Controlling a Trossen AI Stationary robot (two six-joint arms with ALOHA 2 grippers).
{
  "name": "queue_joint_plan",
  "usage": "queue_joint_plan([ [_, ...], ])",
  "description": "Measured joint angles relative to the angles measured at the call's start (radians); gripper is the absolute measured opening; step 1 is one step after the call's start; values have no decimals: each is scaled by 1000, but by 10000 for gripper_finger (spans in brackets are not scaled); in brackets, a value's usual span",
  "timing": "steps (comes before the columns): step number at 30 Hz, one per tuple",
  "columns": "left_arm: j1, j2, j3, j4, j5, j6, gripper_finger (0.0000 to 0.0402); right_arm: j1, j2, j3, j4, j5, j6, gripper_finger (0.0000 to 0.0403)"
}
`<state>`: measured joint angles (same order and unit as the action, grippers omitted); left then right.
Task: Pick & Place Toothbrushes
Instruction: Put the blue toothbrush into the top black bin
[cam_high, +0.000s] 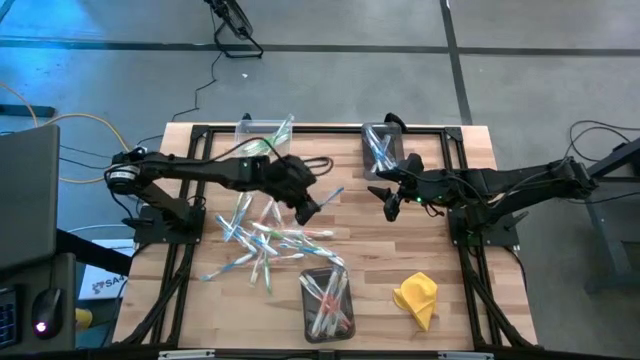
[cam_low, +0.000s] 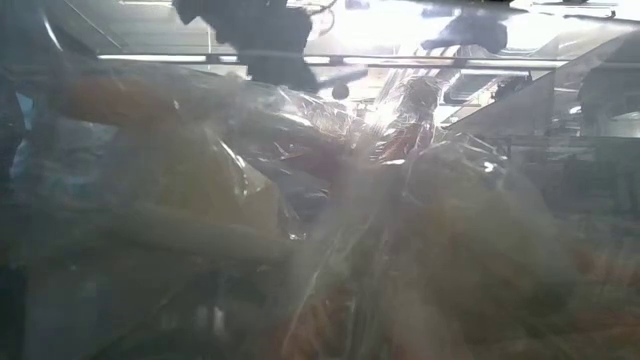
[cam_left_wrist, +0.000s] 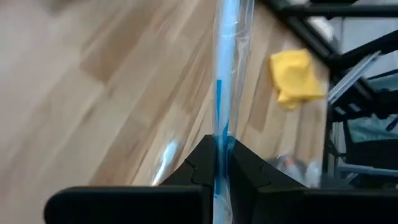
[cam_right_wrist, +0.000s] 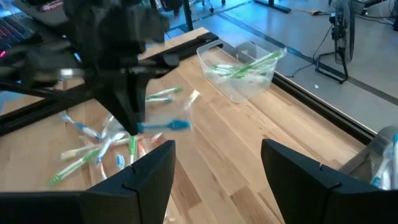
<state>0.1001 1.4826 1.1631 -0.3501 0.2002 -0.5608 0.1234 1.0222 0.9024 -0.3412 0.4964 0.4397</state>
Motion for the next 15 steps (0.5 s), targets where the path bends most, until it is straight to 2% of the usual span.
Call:
queue_joint_plan([
  [6,-2,0,110,10,-15,131,15,0,0,0,24,2,0,230],
  [11,6,0,192,11,-180,278,15,-19,0,0,29,11,-17,230],
  [15,59,0,234,14,-198,346,15,-48,0,0,75,10,-75,230],
])
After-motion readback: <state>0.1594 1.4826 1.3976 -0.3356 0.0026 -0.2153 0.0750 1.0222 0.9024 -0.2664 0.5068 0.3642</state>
